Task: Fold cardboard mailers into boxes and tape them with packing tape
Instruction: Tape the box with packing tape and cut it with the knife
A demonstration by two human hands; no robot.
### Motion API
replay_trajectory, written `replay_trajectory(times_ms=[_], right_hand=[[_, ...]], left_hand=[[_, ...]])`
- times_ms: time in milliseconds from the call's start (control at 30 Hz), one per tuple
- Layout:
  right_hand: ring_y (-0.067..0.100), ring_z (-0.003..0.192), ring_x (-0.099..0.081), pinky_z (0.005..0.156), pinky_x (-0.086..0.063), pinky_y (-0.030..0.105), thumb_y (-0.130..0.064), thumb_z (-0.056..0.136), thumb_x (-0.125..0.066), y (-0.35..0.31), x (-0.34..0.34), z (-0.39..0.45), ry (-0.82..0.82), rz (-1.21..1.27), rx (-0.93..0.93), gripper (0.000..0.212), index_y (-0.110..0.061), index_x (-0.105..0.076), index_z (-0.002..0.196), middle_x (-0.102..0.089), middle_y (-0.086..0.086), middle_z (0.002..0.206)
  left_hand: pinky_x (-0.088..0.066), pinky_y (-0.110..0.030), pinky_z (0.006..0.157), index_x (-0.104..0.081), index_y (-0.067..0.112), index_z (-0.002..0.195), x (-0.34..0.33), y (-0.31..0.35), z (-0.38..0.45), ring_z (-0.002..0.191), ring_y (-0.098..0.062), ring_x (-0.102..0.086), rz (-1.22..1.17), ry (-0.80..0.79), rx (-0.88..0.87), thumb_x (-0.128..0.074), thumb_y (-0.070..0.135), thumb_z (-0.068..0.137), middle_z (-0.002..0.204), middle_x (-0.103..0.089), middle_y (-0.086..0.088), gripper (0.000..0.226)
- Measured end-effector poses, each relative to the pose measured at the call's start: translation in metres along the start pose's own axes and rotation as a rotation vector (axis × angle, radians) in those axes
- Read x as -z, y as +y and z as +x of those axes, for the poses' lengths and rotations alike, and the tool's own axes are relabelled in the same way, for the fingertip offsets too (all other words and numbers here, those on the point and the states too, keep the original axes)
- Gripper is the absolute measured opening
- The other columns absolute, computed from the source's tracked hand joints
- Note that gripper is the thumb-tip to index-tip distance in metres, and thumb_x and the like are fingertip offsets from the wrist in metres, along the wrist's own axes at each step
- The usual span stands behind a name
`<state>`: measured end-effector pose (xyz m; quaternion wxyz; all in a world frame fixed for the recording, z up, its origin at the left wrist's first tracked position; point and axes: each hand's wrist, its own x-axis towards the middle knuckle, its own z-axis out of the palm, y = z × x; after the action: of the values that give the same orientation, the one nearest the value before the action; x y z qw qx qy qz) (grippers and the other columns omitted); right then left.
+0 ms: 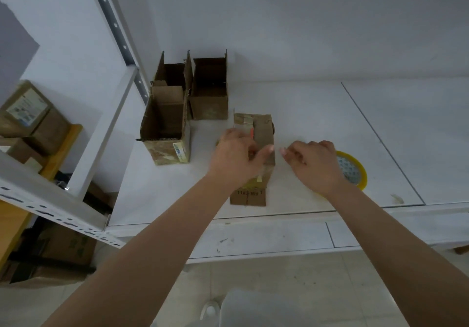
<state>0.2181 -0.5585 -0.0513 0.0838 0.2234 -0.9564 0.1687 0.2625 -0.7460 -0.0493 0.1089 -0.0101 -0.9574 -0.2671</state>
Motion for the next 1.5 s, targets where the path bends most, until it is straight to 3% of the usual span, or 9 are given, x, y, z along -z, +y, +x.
replay_trajectory(times_ms=[167,267,467,600,800,967,1067,1267,1500], right_hand=[[0.025,0.087,-0.064,0.094,-0.029,0.034,-0.036,0.099,-0.048,0.005,0.016,0.007,0.111,0.058,-0.084,0.03,-0.014,-0.067,0.098,-0.07,0.002,0.084],[0.023,0.09,-0.064,0.096,-0.029,0.034,-0.03,0.099,-0.05,0.006,0.023,0.007,0.146,0.124,-0.096,0.022,-0.015,-0.065,0.103,-0.071,0.0,0.093],[0.024,0.119,-0.05,0.096,-0.025,0.033,-0.023,0.097,-0.051,0.001,0.045,0.021,0.175,0.062,0.033,0.029,-0.022,-0.059,0.125,-0.063,-0.003,0.124],[0.016,0.122,-0.052,0.103,-0.024,0.034,-0.034,0.102,-0.041,-0.008,0.046,0.036,-0.157,0.007,0.066,0.033,-0.029,-0.055,0.13,-0.063,-0.006,0.127],[0.017,0.093,-0.062,0.082,-0.049,0.035,-0.049,0.093,-0.055,-0.003,0.026,0.014,-0.246,0.35,-0.08,0.042,-0.025,-0.055,0.129,-0.065,-0.003,0.102],[0.009,0.069,-0.057,0.061,-0.043,0.028,-0.039,0.094,-0.058,-0.002,0.002,-0.003,-0.146,0.473,-0.162,0.048,-0.028,-0.037,0.136,-0.057,-0.009,0.076],[0.017,0.069,-0.059,0.06,-0.046,0.03,-0.034,0.096,-0.056,-0.007,-0.007,-0.009,-0.047,0.479,-0.205,0.031,-0.026,-0.042,0.122,-0.056,-0.011,0.075],[0.018,0.072,-0.055,0.056,-0.041,0.027,-0.029,0.097,-0.054,-0.021,-0.018,-0.014,0.057,0.367,-0.164,0.021,-0.021,-0.051,0.116,-0.057,-0.002,0.094],[-0.012,0.074,-0.049,0.071,-0.035,-0.001,-0.028,0.081,-0.075,-0.005,-0.012,-0.02,-0.009,0.494,-0.026,0.037,-0.016,-0.071,0.116,-0.044,-0.022,0.086]], left_hand=[[-0.023,-0.049,0.115,-0.006,-0.004,0.149,-0.018,0.045,0.026,0.145,-0.041,-0.01,0.223,-0.142,0.406,-0.049,0.081,0.074,0.156,-0.011,-0.027,0.121],[-0.027,-0.047,0.112,0.005,-0.005,0.149,-0.019,0.046,0.034,0.14,-0.04,-0.023,0.253,-0.213,0.443,-0.062,0.072,0.071,0.152,-0.02,-0.025,0.128],[-0.005,-0.063,0.114,-0.01,0.012,0.149,0.02,0.029,0.029,0.135,-0.033,-0.028,0.435,-0.423,-0.091,-0.074,0.049,0.063,0.146,-0.031,-0.011,0.114],[0.005,-0.058,0.115,-0.009,0.019,0.149,0.043,0.022,0.025,0.138,-0.026,-0.019,0.557,-0.435,-0.455,-0.071,0.03,0.064,0.148,-0.025,-0.003,0.106],[-0.006,-0.058,0.118,0.007,0.031,0.152,0.041,0.003,0.021,0.148,-0.027,0.01,0.638,-0.356,-0.342,-0.062,0.007,0.08,0.161,0.008,0.0,0.102],[-0.047,-0.035,0.089,-0.032,0.022,0.143,0.02,-0.006,0.021,0.127,-0.032,-0.042,0.12,-0.079,-0.075,-0.056,-0.005,0.085,0.144,-0.029,-0.013,0.068],[-0.043,-0.017,0.069,-0.054,0.014,0.12,0.013,-0.01,0.024,0.102,-0.025,-0.06,-0.023,-0.047,-0.018,-0.048,-0.011,0.087,0.12,-0.048,-0.011,0.041],[-0.032,0.003,0.081,-0.069,0.033,0.089,0.008,-0.008,0.0,0.088,0.003,-0.05,-0.229,0.087,0.028,-0.066,0.017,0.089,0.097,-0.05,0.014,0.017],[-0.05,-0.021,0.078,-0.078,0.019,0.096,0.004,-0.007,-0.018,0.098,-0.011,-0.054,-0.309,-0.071,0.027,-0.085,0.025,0.07,0.109,-0.051,0.0,0.028]])
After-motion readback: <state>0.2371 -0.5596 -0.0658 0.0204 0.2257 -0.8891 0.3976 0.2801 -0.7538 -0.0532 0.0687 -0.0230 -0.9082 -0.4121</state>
